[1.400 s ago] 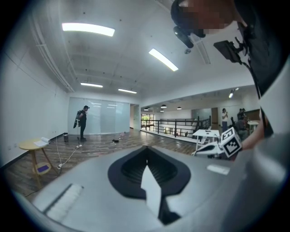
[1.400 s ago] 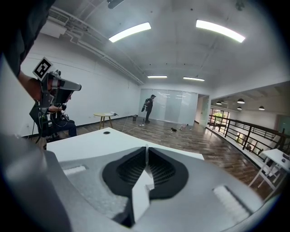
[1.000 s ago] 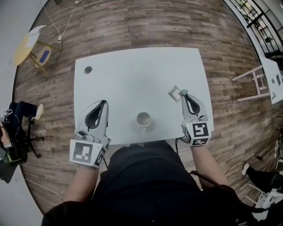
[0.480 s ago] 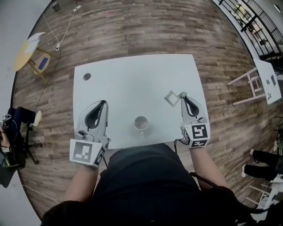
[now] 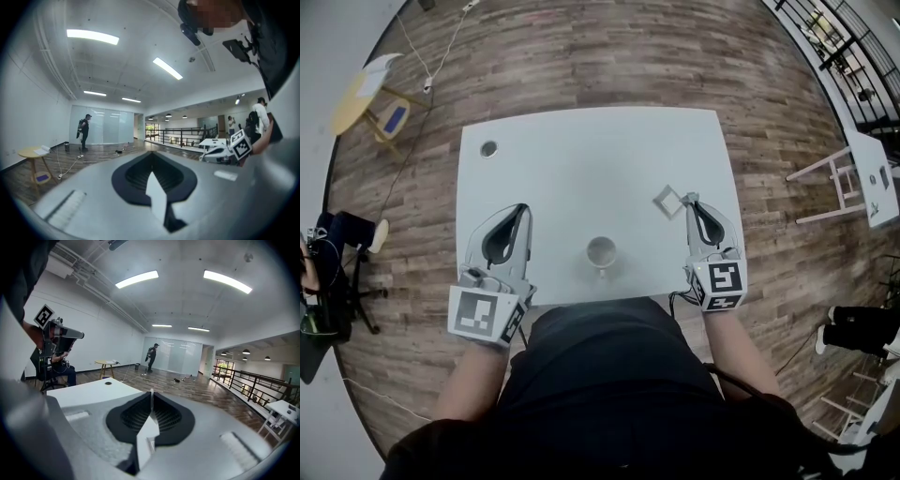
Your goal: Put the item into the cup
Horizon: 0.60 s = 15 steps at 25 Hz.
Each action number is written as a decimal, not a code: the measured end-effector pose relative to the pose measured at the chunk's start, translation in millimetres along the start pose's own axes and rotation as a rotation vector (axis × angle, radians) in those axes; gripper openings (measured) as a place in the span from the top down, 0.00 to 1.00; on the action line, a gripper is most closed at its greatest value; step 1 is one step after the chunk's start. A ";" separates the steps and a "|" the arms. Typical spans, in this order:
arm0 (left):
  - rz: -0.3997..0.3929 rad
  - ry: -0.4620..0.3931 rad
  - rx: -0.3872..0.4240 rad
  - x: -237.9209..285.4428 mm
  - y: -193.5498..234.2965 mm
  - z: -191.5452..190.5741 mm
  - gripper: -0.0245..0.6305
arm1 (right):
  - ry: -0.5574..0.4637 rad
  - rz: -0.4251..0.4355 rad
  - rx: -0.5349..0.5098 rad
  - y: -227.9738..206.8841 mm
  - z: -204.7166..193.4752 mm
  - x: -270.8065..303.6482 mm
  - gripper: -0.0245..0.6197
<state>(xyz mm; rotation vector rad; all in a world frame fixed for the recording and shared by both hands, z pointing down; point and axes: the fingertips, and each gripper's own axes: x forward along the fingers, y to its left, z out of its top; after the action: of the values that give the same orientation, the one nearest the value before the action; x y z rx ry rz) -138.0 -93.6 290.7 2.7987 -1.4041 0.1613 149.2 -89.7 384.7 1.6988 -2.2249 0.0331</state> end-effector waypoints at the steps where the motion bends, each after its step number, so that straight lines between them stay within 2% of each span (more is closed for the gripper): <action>1: 0.001 -0.001 0.003 -0.5 -0.5 0.2 0.96 | 0.000 0.005 0.003 1.2 -0.7 0.4 0.94; 15: 0.075 0.003 0.005 -20.3 17.3 -1.5 0.96 | -0.017 0.090 0.001 29.3 7.2 15.4 0.94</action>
<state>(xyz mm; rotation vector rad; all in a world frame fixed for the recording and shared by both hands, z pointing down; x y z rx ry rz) -164.0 -87.6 289.6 2.7497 -1.5111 0.1699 116.3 -97.3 387.6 1.6042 -2.3124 0.0414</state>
